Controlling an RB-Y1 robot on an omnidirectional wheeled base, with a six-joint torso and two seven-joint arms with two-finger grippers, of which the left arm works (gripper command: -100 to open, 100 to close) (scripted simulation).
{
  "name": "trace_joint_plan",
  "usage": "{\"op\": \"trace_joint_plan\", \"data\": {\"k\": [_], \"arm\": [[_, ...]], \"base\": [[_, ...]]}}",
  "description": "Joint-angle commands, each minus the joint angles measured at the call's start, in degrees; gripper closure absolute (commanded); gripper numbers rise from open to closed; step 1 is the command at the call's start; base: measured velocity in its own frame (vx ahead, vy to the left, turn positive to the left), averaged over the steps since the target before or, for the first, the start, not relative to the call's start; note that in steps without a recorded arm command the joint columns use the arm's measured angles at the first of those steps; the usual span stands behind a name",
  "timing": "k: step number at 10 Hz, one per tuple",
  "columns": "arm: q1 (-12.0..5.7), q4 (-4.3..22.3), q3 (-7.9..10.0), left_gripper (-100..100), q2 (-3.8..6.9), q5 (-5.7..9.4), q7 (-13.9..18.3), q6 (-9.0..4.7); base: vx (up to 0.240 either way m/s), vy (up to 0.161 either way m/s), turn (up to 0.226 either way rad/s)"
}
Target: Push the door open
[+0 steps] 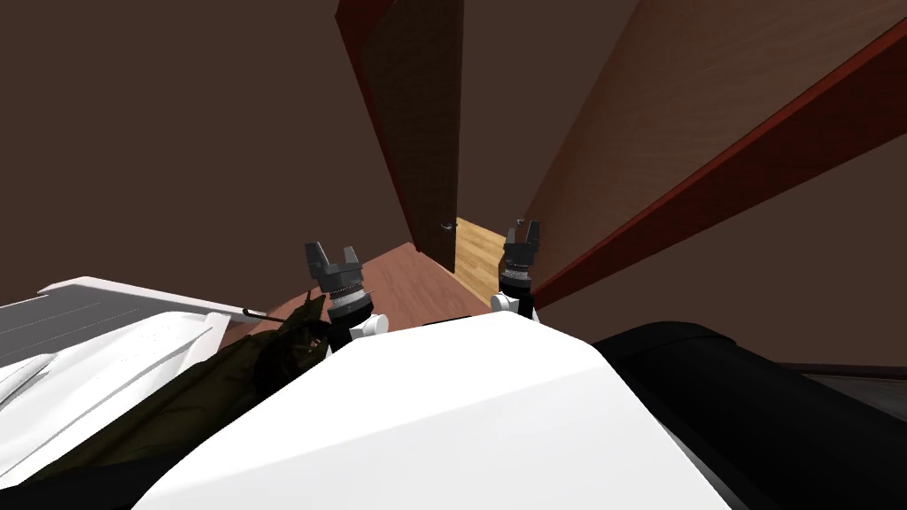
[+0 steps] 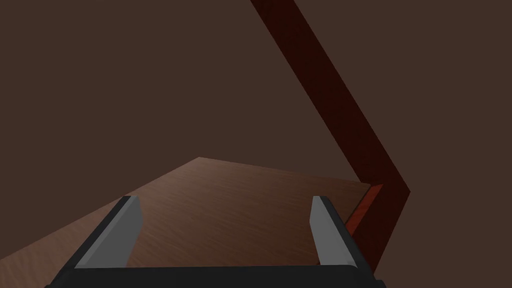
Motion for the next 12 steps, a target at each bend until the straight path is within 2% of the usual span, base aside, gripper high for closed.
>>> {"op": "trace_joint_plan", "data": {"k": [1,7,12], "arm": [[-0.56,1.8,-0.32,-100,0.38,0.01,-0.1,-0.49],[-3.33,9.0,-1.22,-100,1.89,0.33,-0.3,-1.33],[-6.11,16.3,-2.12,-100,2.96,0.65,-0.5,-2.19]], "base": [[0.067,0.054,-0.084],[0.086,0.047,-0.118],[0.088,0.071,-0.136]]}}
